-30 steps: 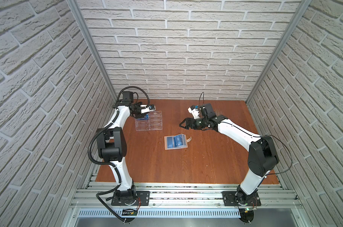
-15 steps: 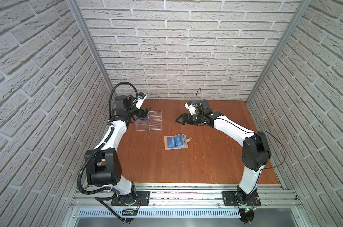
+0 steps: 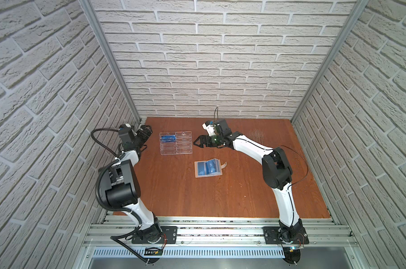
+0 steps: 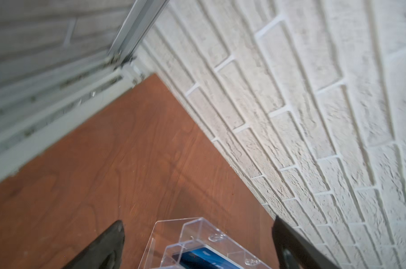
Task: Take the credit cards out of the card holder
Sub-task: Move the storage box to the top-center of the table.
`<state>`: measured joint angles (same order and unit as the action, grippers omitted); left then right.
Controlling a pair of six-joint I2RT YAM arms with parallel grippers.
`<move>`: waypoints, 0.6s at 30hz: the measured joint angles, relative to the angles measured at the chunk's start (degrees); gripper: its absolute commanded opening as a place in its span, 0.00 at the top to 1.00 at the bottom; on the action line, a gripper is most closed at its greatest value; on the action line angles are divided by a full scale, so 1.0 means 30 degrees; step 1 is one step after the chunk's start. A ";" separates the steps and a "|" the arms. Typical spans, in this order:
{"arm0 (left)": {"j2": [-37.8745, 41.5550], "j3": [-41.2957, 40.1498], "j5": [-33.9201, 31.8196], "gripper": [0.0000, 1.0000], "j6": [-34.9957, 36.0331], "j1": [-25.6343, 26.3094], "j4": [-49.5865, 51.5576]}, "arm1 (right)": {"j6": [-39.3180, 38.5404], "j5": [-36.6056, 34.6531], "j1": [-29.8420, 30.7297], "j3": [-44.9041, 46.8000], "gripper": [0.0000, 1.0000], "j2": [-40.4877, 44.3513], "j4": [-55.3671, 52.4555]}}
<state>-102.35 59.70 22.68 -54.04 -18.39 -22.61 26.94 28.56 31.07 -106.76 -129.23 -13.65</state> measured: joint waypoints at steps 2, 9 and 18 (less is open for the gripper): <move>-0.0962 0.0000 0.0342 0.02 -0.1020 0.0066 -0.0087 | 0.0226 0.0022 0.0117 -0.0670 0.02 -0.0845 0.0379; -0.2856 0.1042 0.1209 0.02 -0.2841 0.0299 -0.1297 | 0.0831 0.0066 0.0277 -0.2375 0.01 -0.2841 0.0954; -0.4619 0.2455 0.1719 0.02 -0.2856 0.1617 -0.2222 | 0.1413 0.0022 0.0270 -0.3687 0.01 -0.3679 0.1326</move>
<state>-116.20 67.07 27.83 -62.61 -13.54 -29.28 31.18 28.62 31.88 -117.82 -140.27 -9.67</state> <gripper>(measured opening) 0.983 0.985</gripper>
